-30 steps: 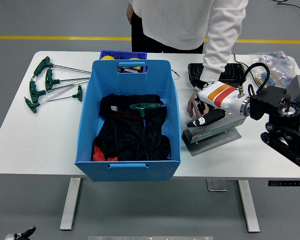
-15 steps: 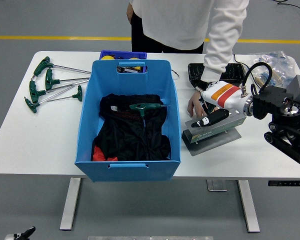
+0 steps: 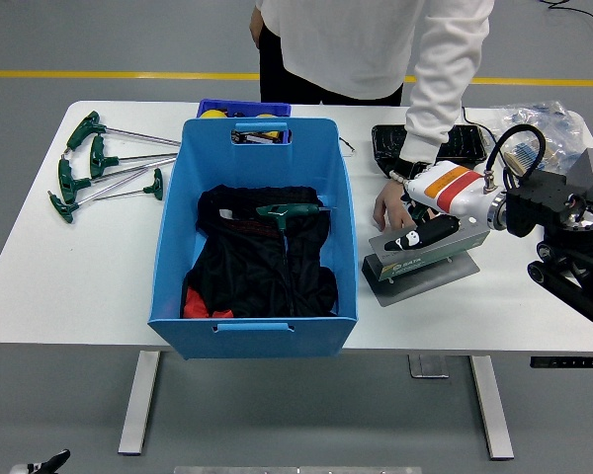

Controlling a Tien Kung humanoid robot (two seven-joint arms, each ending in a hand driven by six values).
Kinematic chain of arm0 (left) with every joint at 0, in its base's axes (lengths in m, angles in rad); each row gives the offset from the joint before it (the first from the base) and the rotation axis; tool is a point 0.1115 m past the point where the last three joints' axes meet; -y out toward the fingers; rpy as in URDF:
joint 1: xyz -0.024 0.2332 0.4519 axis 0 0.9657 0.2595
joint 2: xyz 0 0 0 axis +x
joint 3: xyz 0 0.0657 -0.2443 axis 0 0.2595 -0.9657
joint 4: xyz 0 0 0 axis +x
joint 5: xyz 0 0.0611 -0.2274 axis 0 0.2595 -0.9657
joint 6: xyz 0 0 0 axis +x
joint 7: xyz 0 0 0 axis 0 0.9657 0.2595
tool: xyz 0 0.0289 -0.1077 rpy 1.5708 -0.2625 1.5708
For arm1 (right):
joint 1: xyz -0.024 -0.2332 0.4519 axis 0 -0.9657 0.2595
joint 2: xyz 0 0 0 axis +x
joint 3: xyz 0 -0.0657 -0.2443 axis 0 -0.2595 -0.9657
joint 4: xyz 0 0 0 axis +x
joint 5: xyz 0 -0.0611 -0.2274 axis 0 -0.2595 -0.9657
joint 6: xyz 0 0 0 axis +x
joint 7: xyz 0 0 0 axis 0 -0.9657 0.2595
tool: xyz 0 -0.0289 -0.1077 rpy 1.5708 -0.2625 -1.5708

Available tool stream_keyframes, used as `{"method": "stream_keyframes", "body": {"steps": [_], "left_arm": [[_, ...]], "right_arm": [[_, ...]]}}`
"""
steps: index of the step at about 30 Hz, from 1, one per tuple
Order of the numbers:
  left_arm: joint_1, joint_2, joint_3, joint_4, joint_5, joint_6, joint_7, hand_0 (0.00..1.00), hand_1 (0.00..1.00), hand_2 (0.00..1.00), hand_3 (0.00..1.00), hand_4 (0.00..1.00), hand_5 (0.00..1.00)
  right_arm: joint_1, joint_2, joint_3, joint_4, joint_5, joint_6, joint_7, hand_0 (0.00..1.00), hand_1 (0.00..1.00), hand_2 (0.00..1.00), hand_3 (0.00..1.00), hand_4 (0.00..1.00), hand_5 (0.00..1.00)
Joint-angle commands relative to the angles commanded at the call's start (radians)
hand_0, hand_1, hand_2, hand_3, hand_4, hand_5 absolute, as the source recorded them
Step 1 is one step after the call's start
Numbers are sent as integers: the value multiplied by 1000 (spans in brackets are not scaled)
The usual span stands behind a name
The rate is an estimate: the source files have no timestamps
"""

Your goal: Lift tool from toolbox,place it in box,lift tool from toolbox,place it in box

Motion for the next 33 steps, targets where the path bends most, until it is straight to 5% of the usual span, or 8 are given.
{"method": "stream_keyframes", "body": {"steps": [4,5,10,11,16,17,33], "left_arm": [[1,1,8,0,-8,0,-1,716,716,741,628,623,501],[2,0,9,0,-10,1,-1,716,716,742,628,623,500],[1,1,14,0,-14,1,-1,716,716,742,628,623,500],[1,0,14,0,-15,1,-1,716,716,742,627,623,501],[0,1,24,0,-23,-1,-1,716,716,742,627,623,501],[-1,1,24,0,-24,0,-1,716,716,742,626,623,500],[-3,3,32,0,-35,-2,-2,715,717,743,626,623,499]], "right_arm": [[-5,-9,12,0,5,8,-1,588,226,211,148,998,923],[-6,-12,14,-1,6,10,-2,445,193,190,128,998,924],[-7,-20,21,-2,10,13,-3,445,193,190,128,998,924],[-7,-21,22,-1,12,11,-1,262,151,169,118,998,923],[-6,-26,24,2,28,8,0,262,151,169,118,998,923],[-6,-26,25,2,32,8,-1,144,112,127,104,998,923],[3,-46,50,32,85,-43,35,25,2,22,36,998,846]]}}
